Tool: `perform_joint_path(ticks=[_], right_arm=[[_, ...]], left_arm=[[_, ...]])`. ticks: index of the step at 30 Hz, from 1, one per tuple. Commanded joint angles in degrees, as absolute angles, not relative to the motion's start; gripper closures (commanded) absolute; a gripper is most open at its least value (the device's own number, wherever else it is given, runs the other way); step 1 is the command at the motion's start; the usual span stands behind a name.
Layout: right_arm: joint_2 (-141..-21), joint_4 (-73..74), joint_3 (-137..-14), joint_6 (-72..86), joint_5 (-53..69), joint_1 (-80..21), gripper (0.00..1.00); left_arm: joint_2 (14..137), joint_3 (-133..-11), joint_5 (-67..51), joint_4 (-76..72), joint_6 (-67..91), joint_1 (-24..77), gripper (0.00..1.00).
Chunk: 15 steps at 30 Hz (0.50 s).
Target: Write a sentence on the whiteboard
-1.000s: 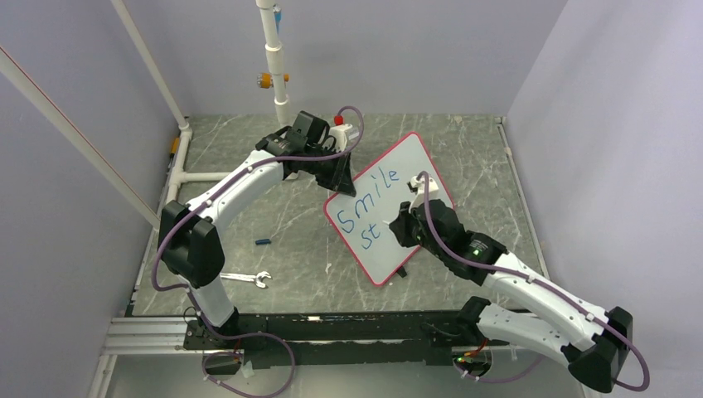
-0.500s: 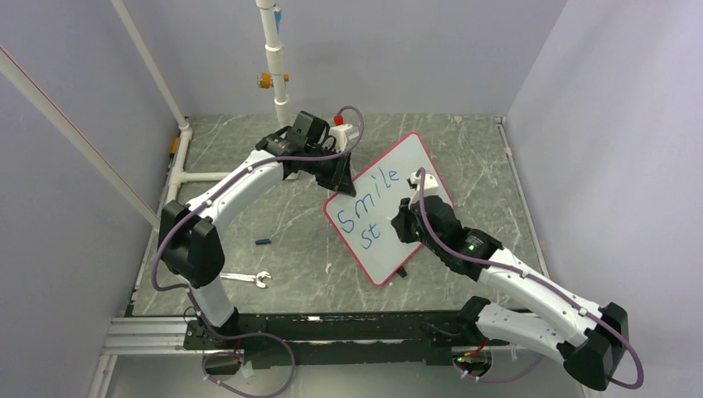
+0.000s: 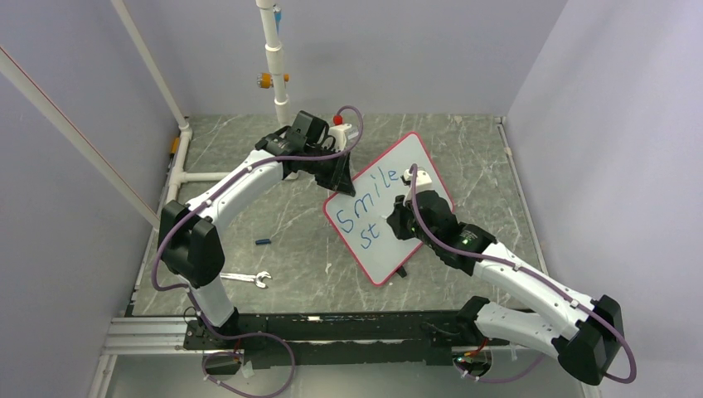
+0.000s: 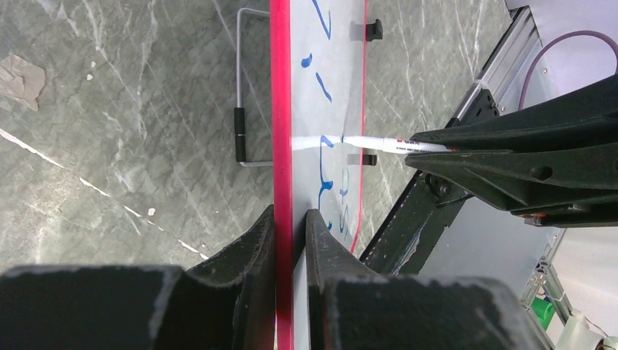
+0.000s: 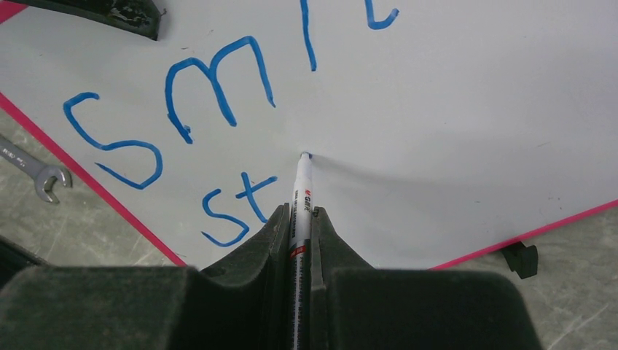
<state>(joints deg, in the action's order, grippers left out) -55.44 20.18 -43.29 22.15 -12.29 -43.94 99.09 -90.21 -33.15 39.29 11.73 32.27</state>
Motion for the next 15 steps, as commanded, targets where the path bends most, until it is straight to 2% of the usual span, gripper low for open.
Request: perform_joint_path(ticks=[1, 15], right_arm=[[-55.6, 17.8, -45.6, 21.5, -8.9, -43.9, 1.00], [-52.7, 20.5, -40.1, 23.9, -5.7, -43.8, 1.00]], left_arm=[[96.2, -90.7, -31.7, 36.1, 9.1, 32.4, 1.00], [95.9, -90.6, -31.6, 36.1, 9.2, 32.4, 1.00]])
